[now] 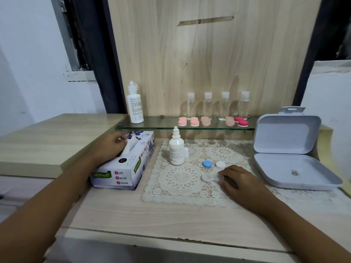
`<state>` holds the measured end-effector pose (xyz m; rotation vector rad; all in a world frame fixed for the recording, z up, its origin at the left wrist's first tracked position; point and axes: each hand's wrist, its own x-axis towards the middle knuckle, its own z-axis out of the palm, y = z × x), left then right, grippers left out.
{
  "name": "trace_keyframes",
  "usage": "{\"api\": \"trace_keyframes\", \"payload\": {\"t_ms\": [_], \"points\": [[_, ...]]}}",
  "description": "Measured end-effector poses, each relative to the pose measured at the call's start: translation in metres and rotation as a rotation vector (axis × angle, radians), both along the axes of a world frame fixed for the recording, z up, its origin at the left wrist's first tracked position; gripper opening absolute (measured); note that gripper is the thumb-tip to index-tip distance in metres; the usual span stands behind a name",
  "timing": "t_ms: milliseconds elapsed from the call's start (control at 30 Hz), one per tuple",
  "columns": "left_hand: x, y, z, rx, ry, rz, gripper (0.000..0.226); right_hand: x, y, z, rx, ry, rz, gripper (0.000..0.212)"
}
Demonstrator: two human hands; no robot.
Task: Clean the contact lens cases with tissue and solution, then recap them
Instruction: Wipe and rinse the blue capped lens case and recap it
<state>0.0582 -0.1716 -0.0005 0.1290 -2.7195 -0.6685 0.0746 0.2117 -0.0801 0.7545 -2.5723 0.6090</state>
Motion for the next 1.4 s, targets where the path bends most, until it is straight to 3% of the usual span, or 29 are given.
{"api": "trace_keyframes", "payload": {"t_ms": [67,167,367,600,733,1067,1267,1400], "points": [[0.001,-0.002,0.002,0.052,-0.032,-0.034,0.020,0.000,0.000,0.000,0.001,0.001,0.000,0.023],[0.003,0.003,0.004,-0.034,-0.082,-0.077,0.035,0.000,0.000,0.000,-0.005,0.002,0.000,0.023],[0.001,0.013,0.003,-0.015,-0.148,-0.116,0.025,-0.002,0.000,-0.001,0.003,0.005,-0.004,0.023],[-0.007,0.017,0.006,-0.319,-0.269,-0.100,0.030,-0.001,0.000,-0.001,0.010,0.009,0.001,0.023],[-0.011,0.019,0.007,-0.384,-0.314,-0.072,0.027,-0.001,0.001,0.000,0.000,0.012,-0.001,0.021],[-0.013,0.014,0.006,-0.387,-0.267,-0.026,0.018,-0.001,0.001,0.001,-0.002,0.002,0.011,0.021],[-0.007,0.004,0.003,-0.316,-0.008,0.064,0.026,-0.001,0.001,0.000,-0.001,0.002,0.009,0.022],[0.000,0.012,0.004,-0.218,0.075,0.055,0.017,-0.001,0.001,0.001,0.001,0.004,0.003,0.023]]}}
